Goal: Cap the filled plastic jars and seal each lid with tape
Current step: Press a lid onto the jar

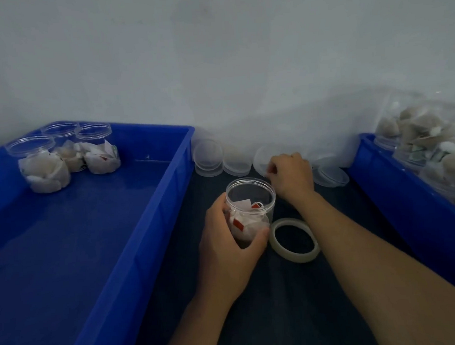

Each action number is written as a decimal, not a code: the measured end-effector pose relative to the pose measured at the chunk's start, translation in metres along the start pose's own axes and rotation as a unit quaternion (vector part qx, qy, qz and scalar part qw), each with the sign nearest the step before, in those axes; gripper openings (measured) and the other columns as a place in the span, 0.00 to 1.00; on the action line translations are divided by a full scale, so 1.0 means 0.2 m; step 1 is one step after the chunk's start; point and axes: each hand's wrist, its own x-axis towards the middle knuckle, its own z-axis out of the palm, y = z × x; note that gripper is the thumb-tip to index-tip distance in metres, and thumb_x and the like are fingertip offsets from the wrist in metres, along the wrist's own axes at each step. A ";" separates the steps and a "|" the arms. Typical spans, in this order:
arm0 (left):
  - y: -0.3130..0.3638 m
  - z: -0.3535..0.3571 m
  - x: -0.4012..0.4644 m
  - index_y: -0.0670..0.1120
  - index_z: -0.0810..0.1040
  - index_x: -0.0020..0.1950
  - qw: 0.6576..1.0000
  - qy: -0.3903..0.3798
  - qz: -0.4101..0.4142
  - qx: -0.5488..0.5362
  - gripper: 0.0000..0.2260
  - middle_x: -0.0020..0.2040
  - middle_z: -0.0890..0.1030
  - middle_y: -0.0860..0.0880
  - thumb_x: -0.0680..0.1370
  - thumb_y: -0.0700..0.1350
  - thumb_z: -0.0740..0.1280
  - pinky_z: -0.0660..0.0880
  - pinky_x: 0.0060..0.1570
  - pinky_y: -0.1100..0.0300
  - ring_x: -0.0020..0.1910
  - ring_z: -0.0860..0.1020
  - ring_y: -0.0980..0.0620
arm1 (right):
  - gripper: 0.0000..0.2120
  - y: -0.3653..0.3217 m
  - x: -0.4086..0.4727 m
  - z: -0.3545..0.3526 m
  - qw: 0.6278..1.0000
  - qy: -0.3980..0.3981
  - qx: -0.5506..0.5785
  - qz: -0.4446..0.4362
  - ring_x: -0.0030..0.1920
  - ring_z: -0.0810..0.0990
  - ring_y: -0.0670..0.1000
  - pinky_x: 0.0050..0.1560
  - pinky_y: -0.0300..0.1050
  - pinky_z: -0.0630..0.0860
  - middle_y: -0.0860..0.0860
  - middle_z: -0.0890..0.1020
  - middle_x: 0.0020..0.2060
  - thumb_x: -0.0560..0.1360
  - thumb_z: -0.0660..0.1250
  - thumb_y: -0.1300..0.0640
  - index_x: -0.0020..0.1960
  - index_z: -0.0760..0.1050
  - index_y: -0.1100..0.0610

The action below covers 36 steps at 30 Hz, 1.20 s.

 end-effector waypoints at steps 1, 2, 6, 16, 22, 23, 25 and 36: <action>0.00 0.00 0.00 0.62 0.65 0.78 1.000 0.000 0.000 0.002 0.40 0.69 0.75 0.63 0.71 0.58 0.81 0.80 0.63 0.57 0.66 0.77 0.63 | 0.02 0.01 -0.01 -0.01 1.000 -0.003 0.005 -0.004 0.55 0.78 0.58 0.55 0.52 0.74 0.51 0.86 0.49 0.79 0.74 0.52 0.49 0.84 0.49; 0.00 0.00 0.00 0.62 0.65 0.78 1.000 0.001 0.000 0.005 0.41 0.69 0.75 0.63 0.71 0.58 0.81 0.80 0.62 0.59 0.66 0.77 0.64 | 0.02 0.01 -0.02 -0.03 1.000 -0.008 0.008 -0.005 0.55 0.79 0.57 0.55 0.52 0.74 0.51 0.86 0.48 0.79 0.75 0.52 0.49 0.84 0.49; 0.01 0.01 -0.01 0.64 0.64 0.78 1.000 0.003 -0.002 0.006 0.41 0.68 0.75 0.65 0.70 0.59 0.81 0.78 0.56 0.65 0.65 0.76 0.68 | 0.02 0.05 -0.04 -0.04 0.999 -0.031 0.013 0.009 0.54 0.81 0.56 0.53 0.49 0.76 0.52 0.85 0.48 0.78 0.76 0.53 0.50 0.86 0.49; -0.01 0.02 0.00 0.63 0.65 0.78 1.000 0.008 0.004 0.009 0.41 0.69 0.76 0.64 0.70 0.60 0.81 0.79 0.60 0.61 0.66 0.77 0.65 | 0.02 0.06 0.02 0.04 0.999 -0.013 0.035 -0.004 0.52 0.81 0.55 0.46 0.45 0.72 0.49 0.86 0.47 0.77 0.76 0.54 0.48 0.86 0.48; -0.02 0.02 0.00 0.64 0.65 0.78 1.000 0.005 0.005 0.007 0.41 0.69 0.75 0.64 0.69 0.62 0.80 0.79 0.60 0.61 0.66 0.77 0.66 | 0.09 0.09 0.03 0.02 0.982 -0.022 0.176 0.065 0.41 0.83 0.49 0.42 0.46 0.79 0.43 0.85 0.38 0.71 0.82 0.48 0.37 0.83 0.43; -0.02 0.02 0.00 0.63 0.65 0.78 1.000 0.005 0.005 0.006 0.41 0.69 0.76 0.64 0.69 0.62 0.80 0.79 0.60 0.61 0.66 0.77 0.65 | 0.11 0.09 0.02 0.00 0.981 -0.031 0.181 0.067 0.41 0.83 0.47 0.40 0.44 0.77 0.42 0.85 0.38 0.71 0.82 0.47 0.36 0.81 0.42; -0.02 0.02 0.00 0.63 0.65 0.78 1.000 0.005 0.005 0.005 0.41 0.69 0.76 0.63 0.69 0.62 0.80 0.80 0.60 0.59 0.65 0.77 0.64 | 0.12 0.11 0.00 -0.02 0.982 -0.029 0.169 0.073 0.41 0.83 0.48 0.39 0.44 0.76 0.42 0.84 0.38 0.72 0.82 0.47 0.36 0.80 0.43; -0.01 0.02 0.00 0.65 0.57 0.81 1.000 0.011 0.001 0.027 0.48 0.75 0.68 0.64 0.68 0.63 0.81 0.72 0.61 0.67 0.68 0.71 0.67 | 0.04 -0.07 -0.29 -0.43 0.839 0.135 0.514 0.113 0.44 0.84 0.48 0.47 0.44 0.83 0.52 0.84 0.46 0.82 0.71 0.56 0.54 0.76 0.53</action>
